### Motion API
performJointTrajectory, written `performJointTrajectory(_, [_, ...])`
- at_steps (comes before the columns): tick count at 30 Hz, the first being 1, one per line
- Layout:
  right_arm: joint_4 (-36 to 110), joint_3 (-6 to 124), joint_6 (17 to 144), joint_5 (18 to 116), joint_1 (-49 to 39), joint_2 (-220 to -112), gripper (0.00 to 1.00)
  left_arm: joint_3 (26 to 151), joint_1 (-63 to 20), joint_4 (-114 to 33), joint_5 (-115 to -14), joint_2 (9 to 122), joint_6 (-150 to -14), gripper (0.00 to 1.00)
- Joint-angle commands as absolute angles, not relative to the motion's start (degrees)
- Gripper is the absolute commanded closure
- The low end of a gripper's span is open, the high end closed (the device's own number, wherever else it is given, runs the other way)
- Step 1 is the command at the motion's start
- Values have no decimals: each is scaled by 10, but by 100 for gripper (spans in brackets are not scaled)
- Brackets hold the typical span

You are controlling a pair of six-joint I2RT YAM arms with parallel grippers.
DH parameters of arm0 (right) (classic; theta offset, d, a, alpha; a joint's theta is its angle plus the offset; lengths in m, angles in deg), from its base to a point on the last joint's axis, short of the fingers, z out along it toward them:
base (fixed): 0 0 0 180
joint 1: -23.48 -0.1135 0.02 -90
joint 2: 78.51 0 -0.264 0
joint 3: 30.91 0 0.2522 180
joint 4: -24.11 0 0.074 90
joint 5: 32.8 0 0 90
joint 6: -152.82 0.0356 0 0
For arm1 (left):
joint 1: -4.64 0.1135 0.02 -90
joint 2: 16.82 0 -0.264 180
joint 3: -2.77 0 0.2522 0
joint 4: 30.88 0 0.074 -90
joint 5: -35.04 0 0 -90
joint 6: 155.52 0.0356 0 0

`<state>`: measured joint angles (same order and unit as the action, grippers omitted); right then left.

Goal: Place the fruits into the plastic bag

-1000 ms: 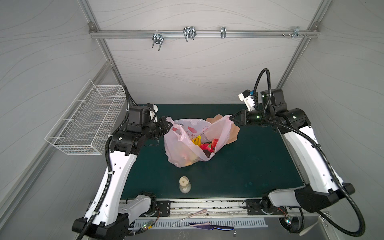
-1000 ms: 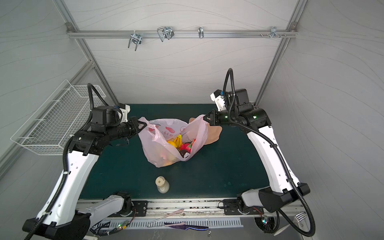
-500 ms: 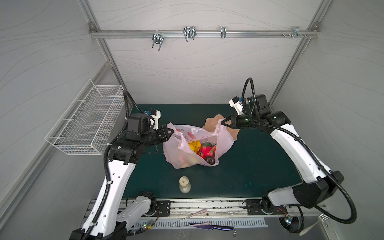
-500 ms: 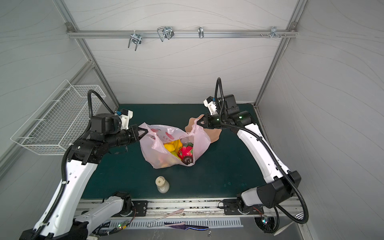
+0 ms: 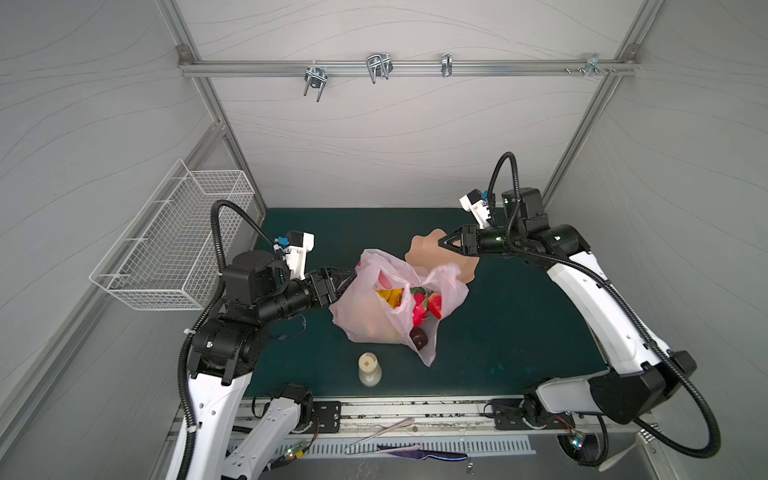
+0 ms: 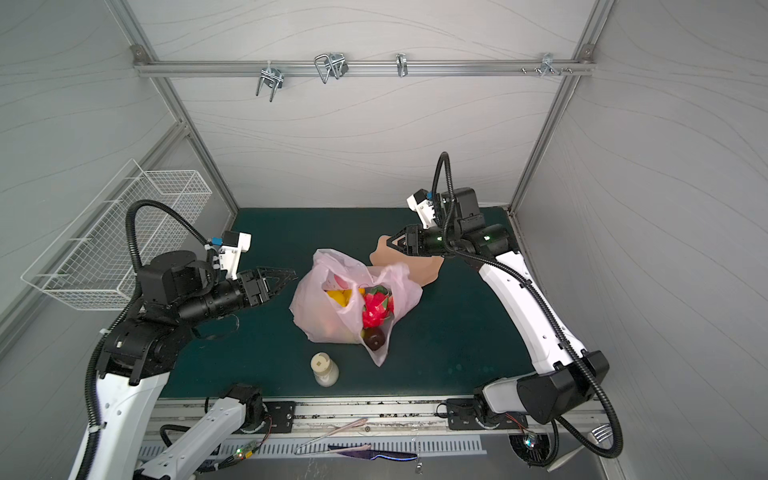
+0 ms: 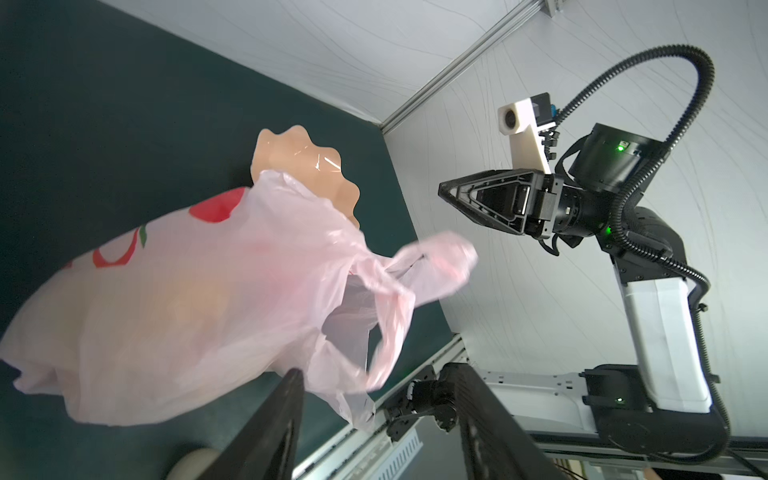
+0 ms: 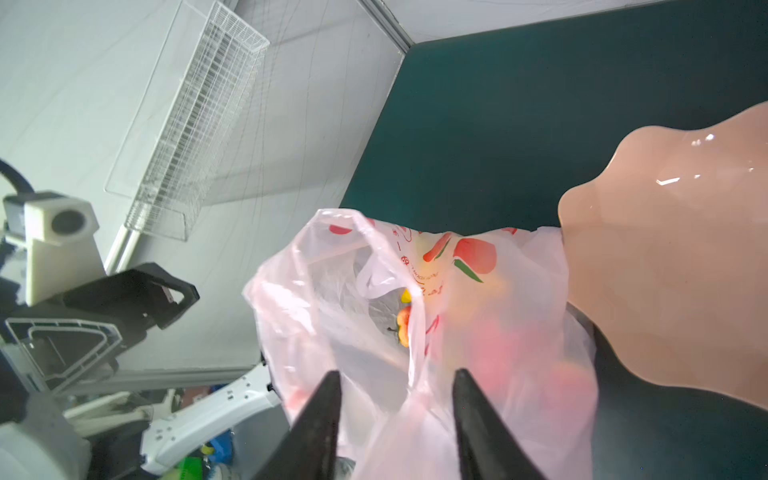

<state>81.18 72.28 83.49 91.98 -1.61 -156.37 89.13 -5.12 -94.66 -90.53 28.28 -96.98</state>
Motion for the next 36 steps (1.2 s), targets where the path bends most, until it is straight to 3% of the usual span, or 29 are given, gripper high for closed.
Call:
performJointTrajectory(1, [817,713,817,931,-6,-1534,36,927,-48,-1000,-897,276,-951,38])
performJointTrajectory(5, [814,695,810,929,7,-1513,19,938,-48,-1021,-869,267,-953,36])
performJointTrajectory(13, [839,694,789,926,24,-1496,1,945,-48,-1015,-814,259,-957,30])
performJointTrajectory(18, [849,673,765,919,41,-1473,1,962,-48,-1008,-774,259,-962,23])
performJointTrajectory(22, [873,675,743,967,52,-1462,1,983,-48,-1000,-784,272,-971,21])
performJointTrajectory(25, [941,671,694,999,40,-1447,1,1028,-48,-1024,-807,292,-964,11])
performJointTrajectory(29, [1010,618,670,947,-57,-1401,1,1069,-49,-1070,-857,317,-963,9])
performJointTrajectory(30, [1016,600,675,908,-101,-1389,1,1069,-49,-1077,-874,322,-971,3])
performJointTrajectory(32, [1027,567,685,826,-194,-1368,1,1063,-61,-1091,-878,326,-988,0])
performJointTrajectory(36, [1031,526,724,712,-320,-1353,1,1047,-197,-1111,-758,327,-1016,0])
